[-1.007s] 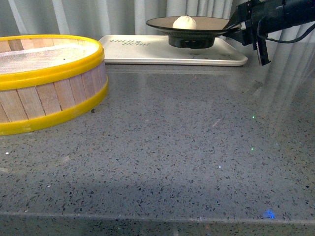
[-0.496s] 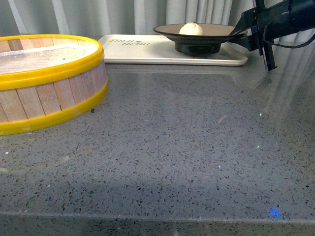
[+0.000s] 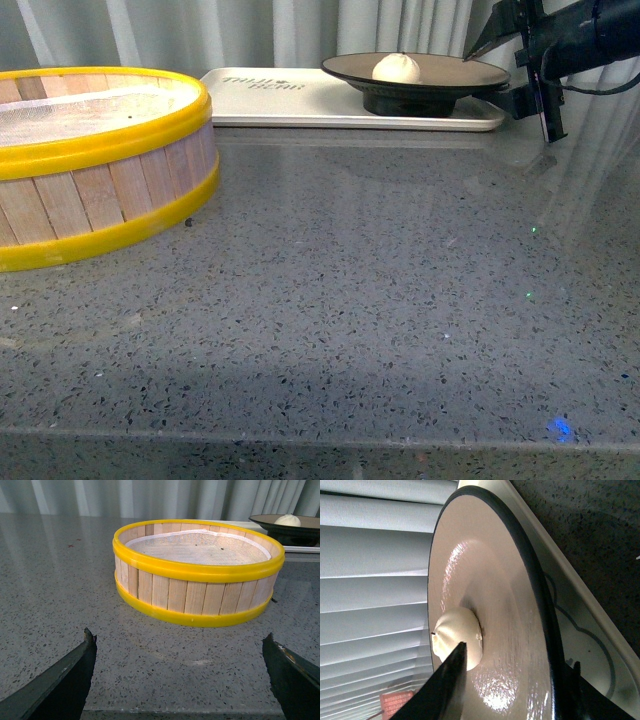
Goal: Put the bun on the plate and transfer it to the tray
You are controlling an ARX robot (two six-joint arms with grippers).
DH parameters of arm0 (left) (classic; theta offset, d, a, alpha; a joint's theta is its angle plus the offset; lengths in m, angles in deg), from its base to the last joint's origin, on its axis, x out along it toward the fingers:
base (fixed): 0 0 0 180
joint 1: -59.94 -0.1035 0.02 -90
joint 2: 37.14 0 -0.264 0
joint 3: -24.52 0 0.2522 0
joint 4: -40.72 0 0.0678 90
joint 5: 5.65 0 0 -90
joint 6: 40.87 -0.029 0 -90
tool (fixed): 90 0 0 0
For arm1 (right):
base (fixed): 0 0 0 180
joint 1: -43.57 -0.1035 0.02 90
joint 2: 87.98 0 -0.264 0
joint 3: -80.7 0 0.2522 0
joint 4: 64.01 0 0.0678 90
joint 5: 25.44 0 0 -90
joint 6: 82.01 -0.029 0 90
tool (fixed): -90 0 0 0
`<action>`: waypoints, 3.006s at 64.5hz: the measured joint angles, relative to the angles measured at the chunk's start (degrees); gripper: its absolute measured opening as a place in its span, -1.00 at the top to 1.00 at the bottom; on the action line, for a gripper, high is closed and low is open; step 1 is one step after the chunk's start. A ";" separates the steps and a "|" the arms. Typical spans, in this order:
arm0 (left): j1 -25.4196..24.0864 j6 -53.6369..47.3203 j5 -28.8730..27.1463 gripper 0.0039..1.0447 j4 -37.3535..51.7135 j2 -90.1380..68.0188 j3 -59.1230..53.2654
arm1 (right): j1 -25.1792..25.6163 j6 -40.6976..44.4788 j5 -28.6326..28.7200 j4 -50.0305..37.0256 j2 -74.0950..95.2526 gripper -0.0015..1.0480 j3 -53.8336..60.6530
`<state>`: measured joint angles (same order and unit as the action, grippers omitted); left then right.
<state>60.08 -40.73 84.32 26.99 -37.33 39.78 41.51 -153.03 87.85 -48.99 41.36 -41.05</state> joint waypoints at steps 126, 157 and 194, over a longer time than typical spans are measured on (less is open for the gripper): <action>0.00 0.00 0.00 -0.88 0.00 0.00 0.00 | 14.10 70.64 -11.87 -11.65 -111.84 0.91 101.02; 0.00 0.00 0.00 -0.88 0.00 0.00 0.00 | 2.27 70.88 -23.32 -3.89 -122.11 0.97 104.56; 0.00 0.00 0.00 -0.88 0.00 0.00 0.00 | 2.21 70.93 -23.23 -1.14 -129.04 0.91 107.65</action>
<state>60.08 -40.73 84.32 26.99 -37.33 39.78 43.71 -82.11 64.62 -50.12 -87.68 66.60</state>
